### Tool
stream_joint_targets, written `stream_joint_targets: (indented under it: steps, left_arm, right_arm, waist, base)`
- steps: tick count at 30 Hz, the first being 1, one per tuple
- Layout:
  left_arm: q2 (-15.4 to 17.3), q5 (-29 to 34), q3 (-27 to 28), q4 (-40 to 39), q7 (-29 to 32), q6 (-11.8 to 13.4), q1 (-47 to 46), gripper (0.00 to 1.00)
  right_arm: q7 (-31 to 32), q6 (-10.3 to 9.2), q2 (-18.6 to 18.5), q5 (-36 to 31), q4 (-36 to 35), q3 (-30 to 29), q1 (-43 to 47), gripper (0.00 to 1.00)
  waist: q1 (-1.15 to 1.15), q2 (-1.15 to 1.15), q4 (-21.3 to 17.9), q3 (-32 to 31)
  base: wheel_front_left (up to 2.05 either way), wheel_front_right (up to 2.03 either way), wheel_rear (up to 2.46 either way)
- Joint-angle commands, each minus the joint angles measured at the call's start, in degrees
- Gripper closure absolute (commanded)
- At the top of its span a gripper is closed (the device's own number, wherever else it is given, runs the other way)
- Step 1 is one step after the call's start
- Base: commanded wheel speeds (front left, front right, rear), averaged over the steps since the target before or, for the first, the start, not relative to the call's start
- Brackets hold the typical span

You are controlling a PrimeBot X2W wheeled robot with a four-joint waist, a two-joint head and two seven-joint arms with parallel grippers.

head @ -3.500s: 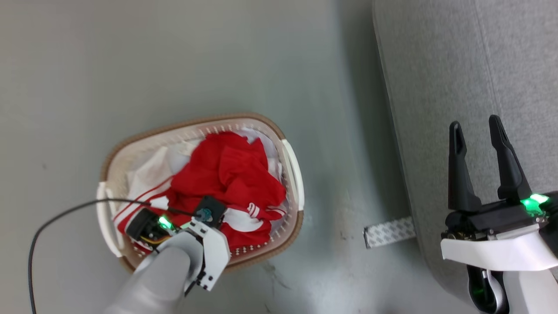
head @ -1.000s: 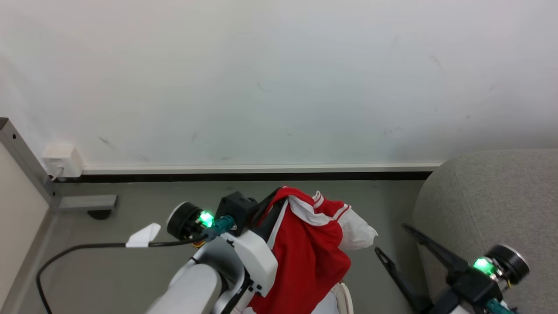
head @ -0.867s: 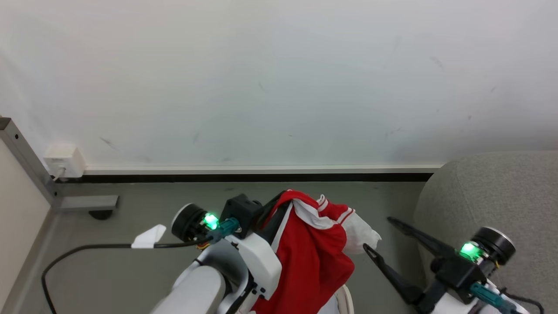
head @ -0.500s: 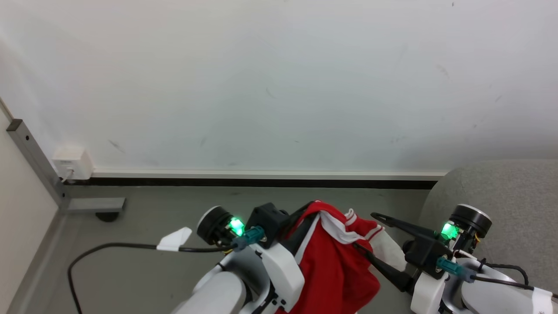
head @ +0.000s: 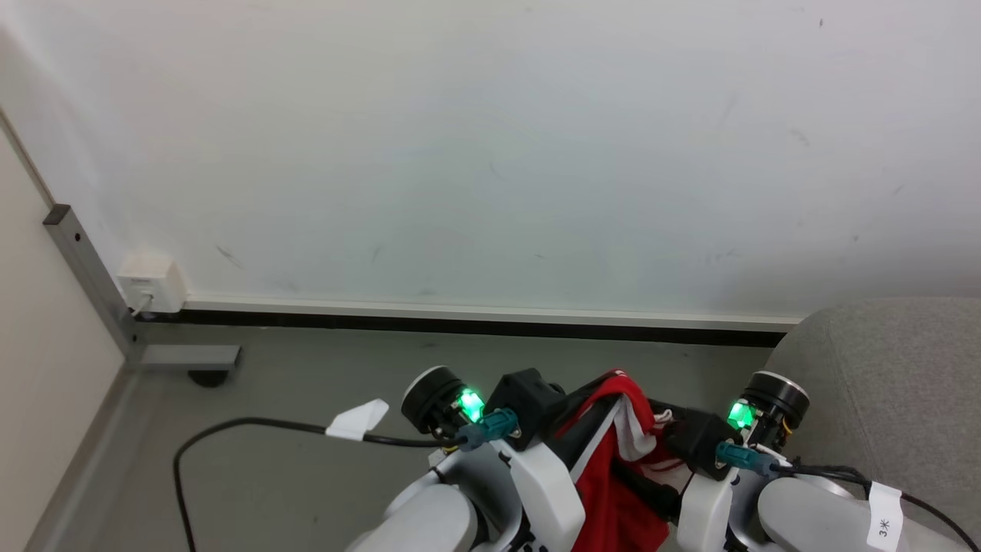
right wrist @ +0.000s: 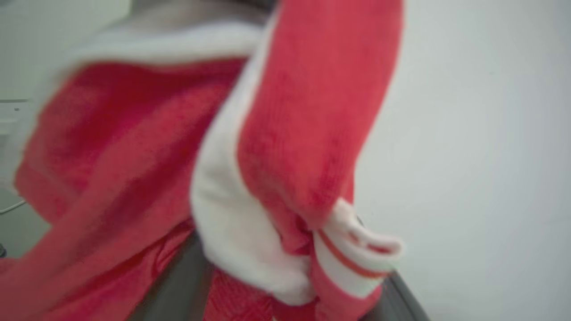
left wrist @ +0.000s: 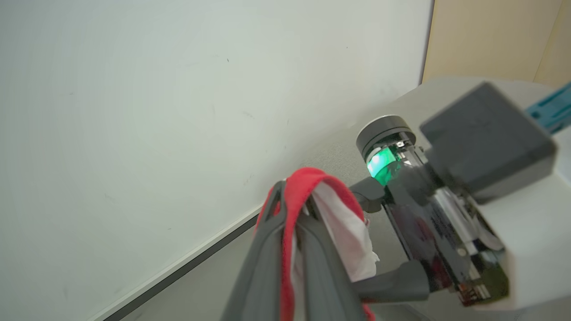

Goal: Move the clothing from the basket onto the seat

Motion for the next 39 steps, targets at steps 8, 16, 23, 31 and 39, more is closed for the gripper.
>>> stream_joint_targets:
  steps: [8,16,23,31,39]
  left_arm:
    - [0.7,-0.8,1.2,1.9,-0.9,1.4,-1.6,1.00]
    - [1.8,-0.8,1.6,3.1,-1.8,2.5,-0.7,1.00]
    - [2.1,-0.4,1.6,4.1,-3.2,3.6,-0.3,0.03]
    - [2.7,-0.9,0.9,4.6,-3.2,3.7,0.7,0.00]
    - [3.1,-1.4,0.5,4.6,-3.0,3.9,1.3,0.00]
  right_arm:
    - [1.0,0.00,1.2,3.7,-0.2,0.3,2.2,1.00]
    - [-1.6,0.00,0.8,13.2,0.6,0.3,0.2,1.00]
    - [-2.7,0.00,0.5,19.8,0.6,-1.4,-1.5,1.00]
    - [-2.8,0.00,-0.4,22.0,0.6,-6.2,-1.4,1.00]
    - [-2.8,0.00,-0.6,19.8,0.3,-11.0,0.4,1.00]
  waist:
    - [0.00,0.00,-0.1,-0.1]
    - [0.00,0.00,-0.6,0.4]
    - [0.00,0.00,-0.7,1.1]
    - [0.00,0.00,-0.5,1.8]
    - [0.00,0.00,-0.4,1.9]
  base:
    - [0.00,0.00,0.00]
    - [0.00,0.00,0.00]
    - [0.00,0.00,0.00]
    - [0.00,0.00,0.00]
    - [0.00,0.00,0.00]
